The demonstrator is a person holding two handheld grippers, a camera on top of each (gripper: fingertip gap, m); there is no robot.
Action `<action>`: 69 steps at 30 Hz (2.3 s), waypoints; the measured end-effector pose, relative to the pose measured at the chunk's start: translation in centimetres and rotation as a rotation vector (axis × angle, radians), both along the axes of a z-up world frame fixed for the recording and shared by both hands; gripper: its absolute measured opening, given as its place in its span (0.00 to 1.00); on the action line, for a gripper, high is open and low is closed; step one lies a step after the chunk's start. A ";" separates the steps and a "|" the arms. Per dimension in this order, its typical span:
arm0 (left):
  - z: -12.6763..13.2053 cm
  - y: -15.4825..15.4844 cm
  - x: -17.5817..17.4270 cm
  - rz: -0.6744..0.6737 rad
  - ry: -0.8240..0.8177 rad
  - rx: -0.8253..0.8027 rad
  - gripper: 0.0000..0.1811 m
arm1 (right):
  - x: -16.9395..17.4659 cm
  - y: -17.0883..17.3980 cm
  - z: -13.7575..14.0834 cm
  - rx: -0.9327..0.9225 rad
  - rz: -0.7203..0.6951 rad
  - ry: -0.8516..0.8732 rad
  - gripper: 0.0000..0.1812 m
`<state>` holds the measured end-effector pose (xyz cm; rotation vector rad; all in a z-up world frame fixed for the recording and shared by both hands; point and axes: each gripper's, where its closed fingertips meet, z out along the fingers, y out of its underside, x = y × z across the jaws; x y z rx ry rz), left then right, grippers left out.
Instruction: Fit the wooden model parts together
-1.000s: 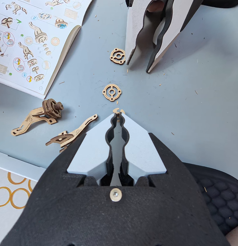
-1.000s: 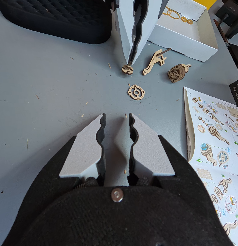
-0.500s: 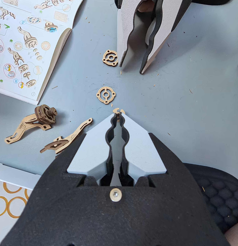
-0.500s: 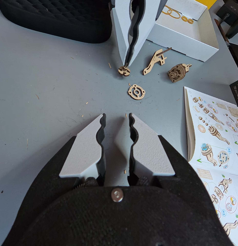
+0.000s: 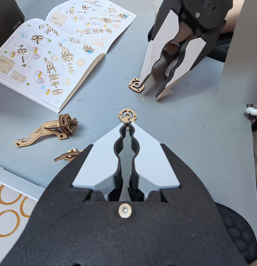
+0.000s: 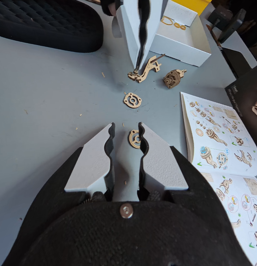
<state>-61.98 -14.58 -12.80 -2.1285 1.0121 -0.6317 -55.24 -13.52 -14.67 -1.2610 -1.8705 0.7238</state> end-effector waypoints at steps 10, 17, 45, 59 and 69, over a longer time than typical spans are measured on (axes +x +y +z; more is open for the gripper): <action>-0.3 0.3 0.3 0.011 0.014 -0.005 0.01 | 1.1 4.9 3.4 -0.339 -0.152 0.174 0.17; -0.3 0.4 -0.2 0.024 0.017 -0.006 0.01 | 0.9 2.4 0.3 -0.191 -0.043 -0.002 0.19; -2.4 -0.6 -0.4 -0.033 0.132 -0.047 0.01 | 1.1 2.6 -1.5 -0.167 -0.084 -0.104 0.18; -2.4 -1.0 -0.2 -0.068 0.146 -0.030 0.01 | 1.1 2.5 -1.6 -0.169 -0.080 -0.106 0.17; -1.7 -1.1 0.1 -0.079 0.120 -0.003 0.03 | 1.1 2.5 -1.6 -0.173 -0.080 -0.106 0.17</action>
